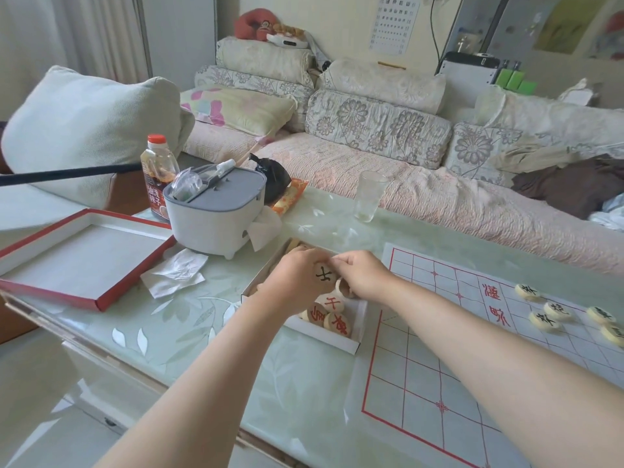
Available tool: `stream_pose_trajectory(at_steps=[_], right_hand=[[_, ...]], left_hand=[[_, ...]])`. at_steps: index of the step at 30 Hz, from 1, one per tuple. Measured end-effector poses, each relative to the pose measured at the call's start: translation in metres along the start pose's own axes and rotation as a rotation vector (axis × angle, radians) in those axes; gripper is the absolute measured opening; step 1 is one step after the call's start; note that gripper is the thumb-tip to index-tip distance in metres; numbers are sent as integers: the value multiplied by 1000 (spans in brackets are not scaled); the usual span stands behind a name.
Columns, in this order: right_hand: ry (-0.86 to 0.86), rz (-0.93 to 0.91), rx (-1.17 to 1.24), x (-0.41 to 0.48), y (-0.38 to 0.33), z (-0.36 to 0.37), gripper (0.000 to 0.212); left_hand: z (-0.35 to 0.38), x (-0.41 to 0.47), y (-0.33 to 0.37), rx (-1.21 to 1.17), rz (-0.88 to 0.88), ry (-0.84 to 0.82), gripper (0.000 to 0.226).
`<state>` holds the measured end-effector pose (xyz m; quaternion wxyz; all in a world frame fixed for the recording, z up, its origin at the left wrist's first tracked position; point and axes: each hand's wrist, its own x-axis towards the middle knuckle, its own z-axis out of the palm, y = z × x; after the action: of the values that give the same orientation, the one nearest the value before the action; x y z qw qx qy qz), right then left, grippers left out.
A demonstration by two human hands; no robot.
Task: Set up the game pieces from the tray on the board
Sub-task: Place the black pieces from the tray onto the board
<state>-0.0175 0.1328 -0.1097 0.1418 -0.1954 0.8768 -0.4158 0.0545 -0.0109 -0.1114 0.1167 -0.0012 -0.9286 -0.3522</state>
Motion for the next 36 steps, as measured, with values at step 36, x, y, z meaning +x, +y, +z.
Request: stream_pose_trajectory(at_steps=[36], right_hand=[[83, -75, -814, 15, -10, 15, 43]], left_hand=[[-16, 8, -19, 53, -244, 126, 53]])
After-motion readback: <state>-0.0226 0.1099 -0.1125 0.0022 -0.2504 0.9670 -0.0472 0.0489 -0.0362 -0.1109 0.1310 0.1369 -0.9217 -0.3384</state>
